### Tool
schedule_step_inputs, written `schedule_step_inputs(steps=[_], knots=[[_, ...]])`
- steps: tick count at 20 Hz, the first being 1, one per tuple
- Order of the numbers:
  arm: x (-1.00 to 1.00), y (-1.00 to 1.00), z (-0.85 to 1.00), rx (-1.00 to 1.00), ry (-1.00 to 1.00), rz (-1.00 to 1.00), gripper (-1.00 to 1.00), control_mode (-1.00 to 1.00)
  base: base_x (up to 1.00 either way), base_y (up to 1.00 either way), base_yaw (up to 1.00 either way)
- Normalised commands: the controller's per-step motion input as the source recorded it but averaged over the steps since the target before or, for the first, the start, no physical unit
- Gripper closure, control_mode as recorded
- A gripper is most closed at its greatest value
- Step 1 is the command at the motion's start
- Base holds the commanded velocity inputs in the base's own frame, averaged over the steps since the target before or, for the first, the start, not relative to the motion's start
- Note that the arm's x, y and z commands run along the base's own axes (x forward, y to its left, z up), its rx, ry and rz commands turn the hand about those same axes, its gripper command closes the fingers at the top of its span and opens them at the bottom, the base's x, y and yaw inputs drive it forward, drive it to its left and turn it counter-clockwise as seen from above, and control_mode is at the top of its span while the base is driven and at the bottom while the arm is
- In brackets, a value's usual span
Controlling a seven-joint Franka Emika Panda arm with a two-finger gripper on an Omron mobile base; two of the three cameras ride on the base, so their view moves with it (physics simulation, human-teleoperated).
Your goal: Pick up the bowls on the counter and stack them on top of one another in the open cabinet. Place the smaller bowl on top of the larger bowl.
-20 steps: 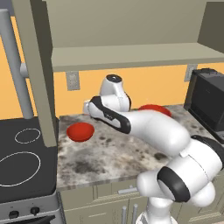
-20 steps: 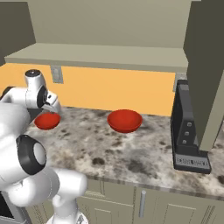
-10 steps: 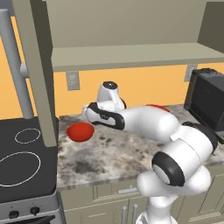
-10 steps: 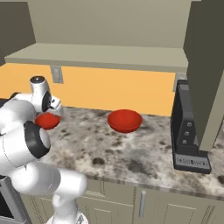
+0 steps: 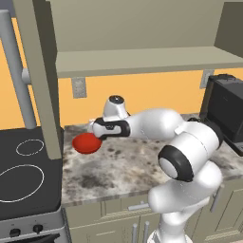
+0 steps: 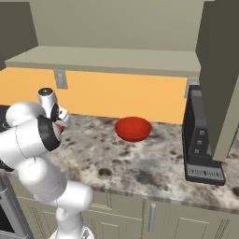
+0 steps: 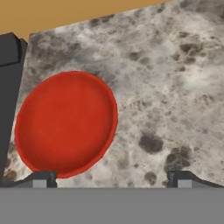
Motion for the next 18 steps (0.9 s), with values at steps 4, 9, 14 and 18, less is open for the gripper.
schedule_step_inputs(steps=[4, 9, 14, 18], knots=[[0.23, 0.04, -0.36, 0.0, 0.0, 0.0, -1.0, -1.0, 0.0, 0.0, 0.0], [0.15, 0.06, -0.3, 0.0, 0.0, 0.0, -1.0, -1.0, 0.0, 0.0, 0.0], [0.0, 0.0, -0.02, 0.0, 0.0, 0.0, -1.0, -1.0, 0.0, 0.0, 0.0], [0.1, 0.01, -0.15, 0.0, 0.0, 0.0, -1.0, -1.0, 0.0, 0.0, 0.0]])
